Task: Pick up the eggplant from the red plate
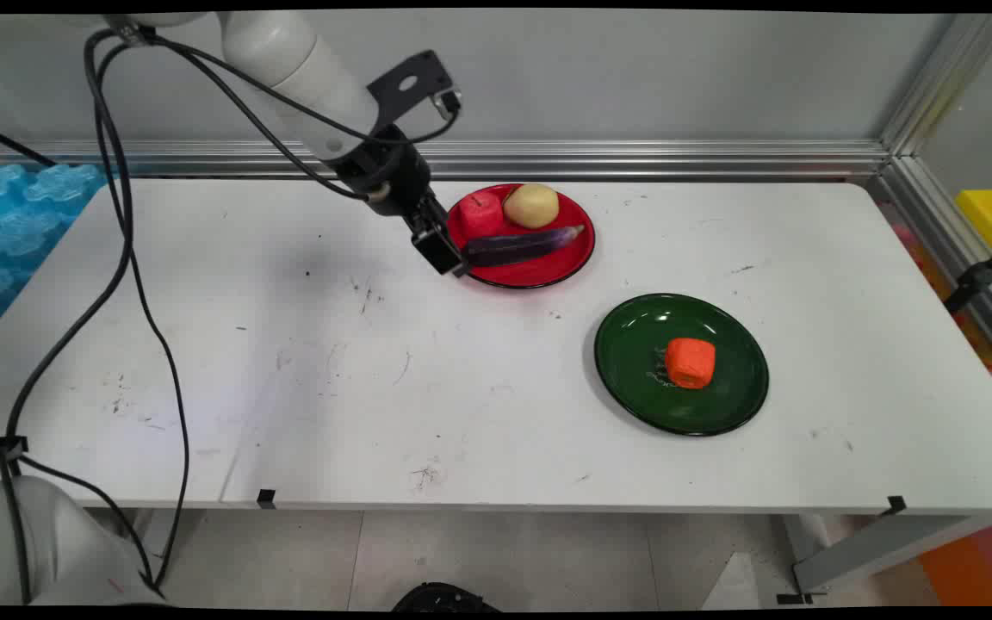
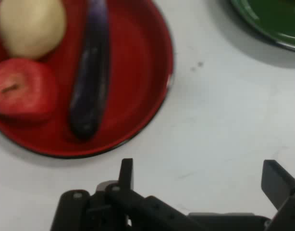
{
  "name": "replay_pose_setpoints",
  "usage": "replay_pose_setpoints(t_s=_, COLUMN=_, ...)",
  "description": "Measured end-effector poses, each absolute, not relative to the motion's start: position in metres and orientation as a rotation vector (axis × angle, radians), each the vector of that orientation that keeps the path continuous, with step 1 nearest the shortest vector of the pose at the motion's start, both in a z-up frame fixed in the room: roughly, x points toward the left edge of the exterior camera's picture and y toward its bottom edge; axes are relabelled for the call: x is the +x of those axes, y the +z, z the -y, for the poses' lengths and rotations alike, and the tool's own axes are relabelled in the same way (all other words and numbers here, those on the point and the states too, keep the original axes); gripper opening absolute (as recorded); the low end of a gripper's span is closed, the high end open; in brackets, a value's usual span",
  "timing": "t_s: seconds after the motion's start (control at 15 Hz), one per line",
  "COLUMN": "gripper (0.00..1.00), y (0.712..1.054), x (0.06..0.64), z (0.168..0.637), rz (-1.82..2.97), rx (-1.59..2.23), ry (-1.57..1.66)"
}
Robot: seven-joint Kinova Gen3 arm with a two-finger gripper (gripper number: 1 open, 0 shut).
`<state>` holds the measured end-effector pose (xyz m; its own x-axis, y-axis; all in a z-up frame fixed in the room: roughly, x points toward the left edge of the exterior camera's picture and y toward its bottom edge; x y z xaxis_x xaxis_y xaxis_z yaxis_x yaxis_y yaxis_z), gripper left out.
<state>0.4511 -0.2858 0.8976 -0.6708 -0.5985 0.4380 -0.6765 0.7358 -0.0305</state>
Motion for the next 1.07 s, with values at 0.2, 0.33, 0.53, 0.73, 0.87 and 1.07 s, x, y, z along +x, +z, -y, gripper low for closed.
replay_pose_setpoints(t_s=0.2, gripper=1.0, y=0.894, x=0.464, z=0.303, rz=2.51, rx=1.011, ry=0.326)
replay_pose_setpoints(t_s=0.33, gripper=1.0, y=0.889, x=0.466, z=0.317, rz=2.5, rx=1.0, ry=0.355)
replay_pose_setpoints(t_s=0.53, gripper=1.0, y=0.877, x=0.461, z=0.341, rz=2.506, rx=0.952, ry=0.38)
replay_pose_setpoints(t_s=0.73, gripper=1.0, y=0.865, x=0.453, z=0.359, rz=2.521, rx=0.901, ry=0.39)
replay_pose_setpoints(t_s=0.87, gripper=1.0, y=0.852, x=0.445, z=0.375, rz=2.531, rx=0.861, ry=0.399)
replay_pose_setpoints(t_s=1.07, gripper=1.0, y=0.834, x=0.434, z=0.397, rz=2.542, rx=0.813, ry=0.4)
